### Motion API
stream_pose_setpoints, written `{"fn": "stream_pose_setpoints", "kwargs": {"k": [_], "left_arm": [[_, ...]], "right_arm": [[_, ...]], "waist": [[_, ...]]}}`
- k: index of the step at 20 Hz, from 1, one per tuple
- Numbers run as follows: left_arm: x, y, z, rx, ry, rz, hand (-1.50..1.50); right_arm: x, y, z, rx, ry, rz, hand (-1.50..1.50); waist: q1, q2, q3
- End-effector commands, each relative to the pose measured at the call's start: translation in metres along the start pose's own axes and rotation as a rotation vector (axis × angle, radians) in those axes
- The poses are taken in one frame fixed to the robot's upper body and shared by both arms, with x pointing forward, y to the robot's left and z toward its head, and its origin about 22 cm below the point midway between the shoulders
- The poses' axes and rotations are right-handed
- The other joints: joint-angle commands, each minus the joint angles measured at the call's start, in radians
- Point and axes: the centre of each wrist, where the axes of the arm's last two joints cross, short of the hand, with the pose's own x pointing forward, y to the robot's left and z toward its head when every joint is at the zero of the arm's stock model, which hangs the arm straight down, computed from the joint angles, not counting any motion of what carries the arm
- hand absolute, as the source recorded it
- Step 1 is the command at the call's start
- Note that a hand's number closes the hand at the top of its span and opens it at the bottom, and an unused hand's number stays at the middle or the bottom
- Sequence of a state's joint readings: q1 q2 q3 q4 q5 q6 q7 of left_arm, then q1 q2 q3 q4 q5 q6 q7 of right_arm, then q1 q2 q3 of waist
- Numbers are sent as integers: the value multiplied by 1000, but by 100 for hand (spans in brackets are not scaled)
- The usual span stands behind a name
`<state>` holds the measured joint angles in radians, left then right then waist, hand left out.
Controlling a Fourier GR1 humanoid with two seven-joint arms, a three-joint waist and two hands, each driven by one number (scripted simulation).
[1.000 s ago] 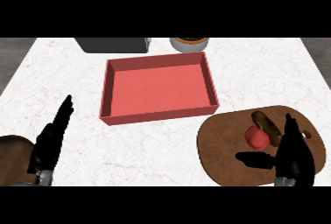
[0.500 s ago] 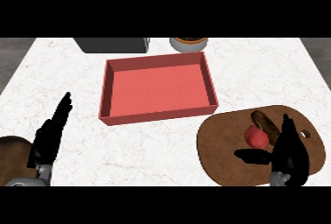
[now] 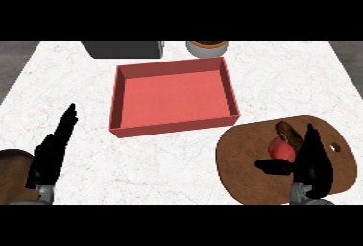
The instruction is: Pick the bell pepper from the cutting board and place it in the cardboard box
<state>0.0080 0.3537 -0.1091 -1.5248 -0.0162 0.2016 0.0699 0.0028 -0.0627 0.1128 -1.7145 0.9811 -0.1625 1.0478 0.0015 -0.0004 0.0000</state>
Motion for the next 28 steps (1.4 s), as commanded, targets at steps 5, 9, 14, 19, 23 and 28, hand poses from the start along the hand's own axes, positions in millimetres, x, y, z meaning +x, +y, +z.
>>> {"fn": "stream_pose_setpoints", "kwargs": {"k": [5,9,14,19,23,28], "left_arm": [[-3,1,-6,-2,-12,-12,0],[4,-13,-12,-6,2,-4,0],[3,-8,-6,1,10,2,0],[-2,-3,-6,-6,-1,9,0],[16,-12,-9,-60,-60,-1,0],[27,-26,-10,-129,-110,-3,0]], "right_arm": [[-11,12,-8,40,55,43,-150],[-3,10,-14,78,56,14,-150],[-16,26,-17,-46,16,79,150],[-2,18,-43,-196,21,146,150],[43,13,-27,-64,-524,378,150],[61,12,-17,54,-978,590,150]], "waist": [[-2,0,0],[-2,0,0],[-2,1,0],[2,2,0],[105,28,1],[205,56,2]]}}
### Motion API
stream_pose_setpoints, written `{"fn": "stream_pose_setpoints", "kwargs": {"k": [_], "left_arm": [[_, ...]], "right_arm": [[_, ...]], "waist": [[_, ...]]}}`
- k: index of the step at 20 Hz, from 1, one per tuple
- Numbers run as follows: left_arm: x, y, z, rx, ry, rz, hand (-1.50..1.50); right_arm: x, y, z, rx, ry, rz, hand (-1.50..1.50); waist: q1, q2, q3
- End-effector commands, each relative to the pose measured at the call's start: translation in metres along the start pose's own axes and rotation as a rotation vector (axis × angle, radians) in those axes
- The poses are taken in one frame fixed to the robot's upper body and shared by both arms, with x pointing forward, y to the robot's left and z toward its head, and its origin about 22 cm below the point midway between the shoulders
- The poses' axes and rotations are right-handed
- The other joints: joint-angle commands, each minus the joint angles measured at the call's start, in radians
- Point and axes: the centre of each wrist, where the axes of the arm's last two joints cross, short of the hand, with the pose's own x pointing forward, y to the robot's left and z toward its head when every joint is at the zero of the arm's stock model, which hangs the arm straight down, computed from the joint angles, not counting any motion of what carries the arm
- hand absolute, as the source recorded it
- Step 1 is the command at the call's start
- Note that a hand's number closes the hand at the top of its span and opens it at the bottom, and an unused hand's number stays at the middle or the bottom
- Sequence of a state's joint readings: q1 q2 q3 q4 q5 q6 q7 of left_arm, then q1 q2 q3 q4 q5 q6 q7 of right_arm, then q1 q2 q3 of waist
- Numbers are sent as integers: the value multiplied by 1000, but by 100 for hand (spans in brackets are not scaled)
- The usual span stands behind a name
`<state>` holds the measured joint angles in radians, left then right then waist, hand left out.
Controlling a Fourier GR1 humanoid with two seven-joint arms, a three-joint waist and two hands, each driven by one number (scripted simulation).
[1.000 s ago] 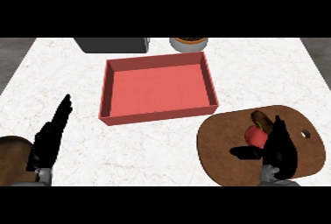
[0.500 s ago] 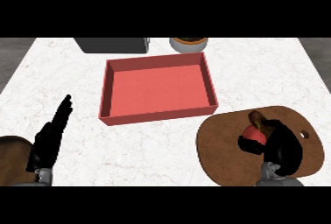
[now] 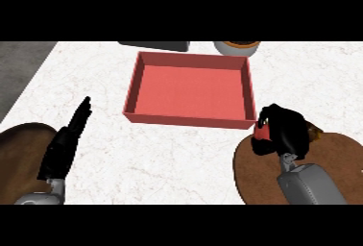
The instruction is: Pick the bell pepper from the cutting board and place it in the cardboard box
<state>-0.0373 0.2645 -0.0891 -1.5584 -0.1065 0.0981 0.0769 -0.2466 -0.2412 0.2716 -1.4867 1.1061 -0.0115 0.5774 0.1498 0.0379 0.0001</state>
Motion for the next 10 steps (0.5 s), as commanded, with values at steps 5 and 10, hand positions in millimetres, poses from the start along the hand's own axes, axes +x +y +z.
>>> {"fn": "stream_pose_setpoints", "kwargs": {"k": [5,10], "left_arm": [[11,-11,-7,-65,-40,-2,0],[13,-13,-13,-40,-42,-15,0]], "right_arm": [[-2,-46,-40,85,-643,186,150],[-17,-98,-85,74,-834,71,150]], "waist": [[33,13,6],[4,15,7]]}}
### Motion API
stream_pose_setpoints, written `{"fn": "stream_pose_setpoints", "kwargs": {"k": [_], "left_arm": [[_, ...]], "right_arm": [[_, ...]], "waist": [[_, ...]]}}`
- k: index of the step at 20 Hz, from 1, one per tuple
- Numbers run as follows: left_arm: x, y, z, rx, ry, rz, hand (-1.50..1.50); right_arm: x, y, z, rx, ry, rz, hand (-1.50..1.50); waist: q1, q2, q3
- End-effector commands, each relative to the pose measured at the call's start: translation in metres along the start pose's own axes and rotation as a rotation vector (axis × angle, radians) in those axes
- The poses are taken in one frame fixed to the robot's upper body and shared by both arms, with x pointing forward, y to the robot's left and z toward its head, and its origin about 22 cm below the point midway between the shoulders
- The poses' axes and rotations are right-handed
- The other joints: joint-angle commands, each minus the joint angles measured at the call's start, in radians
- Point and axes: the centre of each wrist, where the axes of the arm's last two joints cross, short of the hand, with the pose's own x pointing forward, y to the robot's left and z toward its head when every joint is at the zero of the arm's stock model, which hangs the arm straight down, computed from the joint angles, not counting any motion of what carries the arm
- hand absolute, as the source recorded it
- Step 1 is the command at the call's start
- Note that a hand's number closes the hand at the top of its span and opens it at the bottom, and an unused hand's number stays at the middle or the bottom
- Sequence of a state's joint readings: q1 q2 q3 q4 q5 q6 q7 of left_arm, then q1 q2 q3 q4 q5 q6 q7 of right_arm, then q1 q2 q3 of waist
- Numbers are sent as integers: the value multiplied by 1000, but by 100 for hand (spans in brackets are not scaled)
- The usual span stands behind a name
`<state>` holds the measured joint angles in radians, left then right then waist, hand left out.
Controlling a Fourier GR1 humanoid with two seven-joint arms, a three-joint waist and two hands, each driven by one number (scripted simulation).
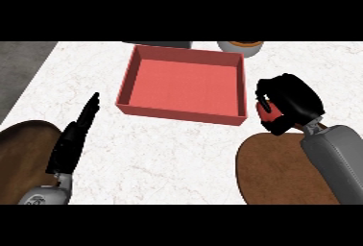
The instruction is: Pick the bell pepper from the cutting board and place it in the cardboard box
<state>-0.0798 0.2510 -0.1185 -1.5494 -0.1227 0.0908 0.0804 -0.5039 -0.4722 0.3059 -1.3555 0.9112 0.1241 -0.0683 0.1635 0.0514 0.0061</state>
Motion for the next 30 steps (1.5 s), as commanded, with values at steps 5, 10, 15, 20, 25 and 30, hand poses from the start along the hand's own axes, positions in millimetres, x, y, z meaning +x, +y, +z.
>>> {"fn": "stream_pose_setpoints", "kwargs": {"k": [5,10,15,20,25,30], "left_arm": [[-2,7,-2,27,24,-3,0],[-4,4,-6,39,33,5,0],[4,9,-3,52,43,1,0],[1,0,6,67,67,2,0],[-12,17,4,90,67,5,0],[-20,26,8,97,84,3,0]], "right_arm": [[-41,-64,-28,-109,-451,-342,150],[-57,-97,-50,-126,-676,-542,150],[-58,-121,-78,-60,-761,-626,150],[-31,-122,-109,-23,-778,-626,150],[10,-134,-141,28,-787,-605,150],[78,-87,-166,93,-802,-562,150]], "waist": [[-27,-11,0],[-45,-15,-3],[-60,-27,-4],[-77,-32,-5],[-101,-34,-6],[-115,-38,-7]]}}
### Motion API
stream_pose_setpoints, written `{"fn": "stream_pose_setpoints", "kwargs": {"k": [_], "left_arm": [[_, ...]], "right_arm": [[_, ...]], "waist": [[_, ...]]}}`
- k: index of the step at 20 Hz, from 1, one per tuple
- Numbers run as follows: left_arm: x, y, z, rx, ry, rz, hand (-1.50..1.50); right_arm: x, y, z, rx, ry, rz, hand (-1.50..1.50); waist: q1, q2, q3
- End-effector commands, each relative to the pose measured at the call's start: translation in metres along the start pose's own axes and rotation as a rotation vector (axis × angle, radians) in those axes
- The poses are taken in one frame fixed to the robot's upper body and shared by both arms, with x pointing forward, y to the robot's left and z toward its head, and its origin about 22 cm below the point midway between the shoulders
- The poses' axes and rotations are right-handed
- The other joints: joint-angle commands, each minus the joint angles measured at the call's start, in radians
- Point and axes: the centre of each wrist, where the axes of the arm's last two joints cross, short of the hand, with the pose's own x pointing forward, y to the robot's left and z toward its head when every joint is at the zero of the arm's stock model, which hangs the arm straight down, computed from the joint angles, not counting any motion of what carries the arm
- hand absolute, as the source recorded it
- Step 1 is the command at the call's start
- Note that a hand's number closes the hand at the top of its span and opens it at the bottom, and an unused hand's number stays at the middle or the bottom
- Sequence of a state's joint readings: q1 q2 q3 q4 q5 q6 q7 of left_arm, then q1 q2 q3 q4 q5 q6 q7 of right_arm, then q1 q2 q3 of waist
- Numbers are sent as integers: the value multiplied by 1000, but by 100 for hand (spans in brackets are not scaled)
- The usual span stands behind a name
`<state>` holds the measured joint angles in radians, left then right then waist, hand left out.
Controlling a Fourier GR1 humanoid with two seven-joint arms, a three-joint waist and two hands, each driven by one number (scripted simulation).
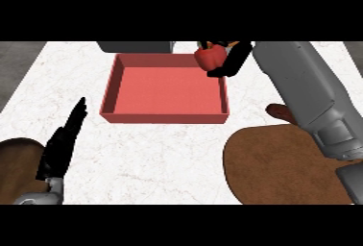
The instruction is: Pick the bell pepper from the cutting board and place it in the cardboard box
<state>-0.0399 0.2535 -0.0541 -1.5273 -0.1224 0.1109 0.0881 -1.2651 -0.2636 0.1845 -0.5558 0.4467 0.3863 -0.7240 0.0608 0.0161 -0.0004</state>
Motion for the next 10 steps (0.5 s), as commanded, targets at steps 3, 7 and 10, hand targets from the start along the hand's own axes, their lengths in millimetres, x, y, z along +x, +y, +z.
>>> {"fn": "stream_pose_setpoints", "kwargs": {"k": [3,7,10], "left_arm": [[-4,18,-3,19,19,-24,0],[-3,0,2,19,7,6,0],[15,8,0,0,11,5,0]], "right_arm": [[16,59,-61,169,-23,-10,150],[6,86,-65,184,15,11,150],[5,102,-70,210,66,26,150]], "waist": [[-18,-6,-1],[-18,-4,0],[-7,-2,0]]}}
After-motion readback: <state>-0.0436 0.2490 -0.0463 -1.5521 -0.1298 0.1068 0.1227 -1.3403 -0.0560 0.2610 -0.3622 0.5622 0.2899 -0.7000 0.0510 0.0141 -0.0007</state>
